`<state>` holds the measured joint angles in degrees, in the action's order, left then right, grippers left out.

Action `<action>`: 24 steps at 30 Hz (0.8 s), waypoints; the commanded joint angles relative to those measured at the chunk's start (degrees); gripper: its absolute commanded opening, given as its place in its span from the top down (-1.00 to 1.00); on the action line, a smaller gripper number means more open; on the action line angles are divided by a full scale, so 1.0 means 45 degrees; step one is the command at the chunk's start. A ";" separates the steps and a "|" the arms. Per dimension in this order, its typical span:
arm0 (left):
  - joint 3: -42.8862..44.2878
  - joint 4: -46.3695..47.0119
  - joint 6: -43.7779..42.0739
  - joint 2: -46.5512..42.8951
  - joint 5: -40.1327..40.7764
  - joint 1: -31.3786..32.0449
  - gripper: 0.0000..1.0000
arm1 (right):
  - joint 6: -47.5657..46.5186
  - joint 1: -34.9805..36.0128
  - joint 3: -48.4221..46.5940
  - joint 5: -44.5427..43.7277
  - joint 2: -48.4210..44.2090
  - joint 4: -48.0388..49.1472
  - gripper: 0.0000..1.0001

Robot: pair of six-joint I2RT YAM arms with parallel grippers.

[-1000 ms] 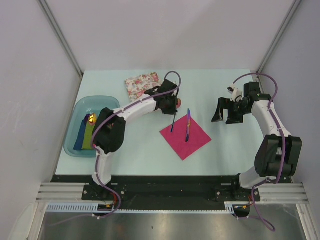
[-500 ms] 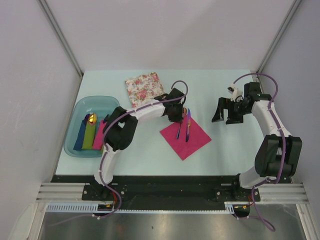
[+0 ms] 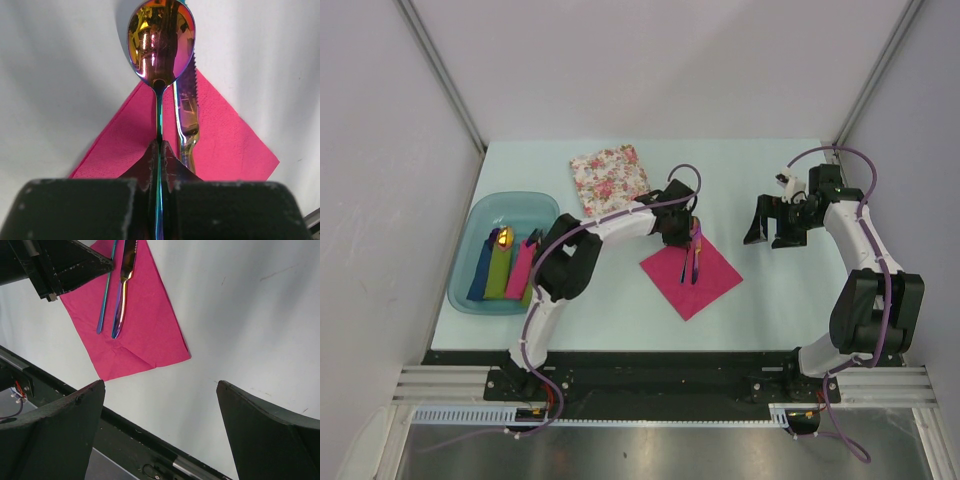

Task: Place the utensils on the paper napkin and roll it up

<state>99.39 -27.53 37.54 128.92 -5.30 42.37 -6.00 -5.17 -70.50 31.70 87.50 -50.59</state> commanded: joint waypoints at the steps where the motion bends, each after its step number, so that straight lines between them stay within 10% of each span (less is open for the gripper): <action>1: 0.0666 0.0200 0.0251 0.0159 -0.0267 0.0194 1.00 | 0.0025 -0.0101 0.0041 0.0299 -0.0402 0.0246 -0.99; 24: 0.0490 0.0160 0.0916 -0.0114 -0.0502 0.0272 0.53 | 0.0025 -0.0082 0.0042 0.0357 -0.0402 0.0285 -0.99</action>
<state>100.16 -27.53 40.36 129.71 -6.46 43.03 -6.00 -5.37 -70.19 32.01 87.50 -50.43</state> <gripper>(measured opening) 0.216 0.994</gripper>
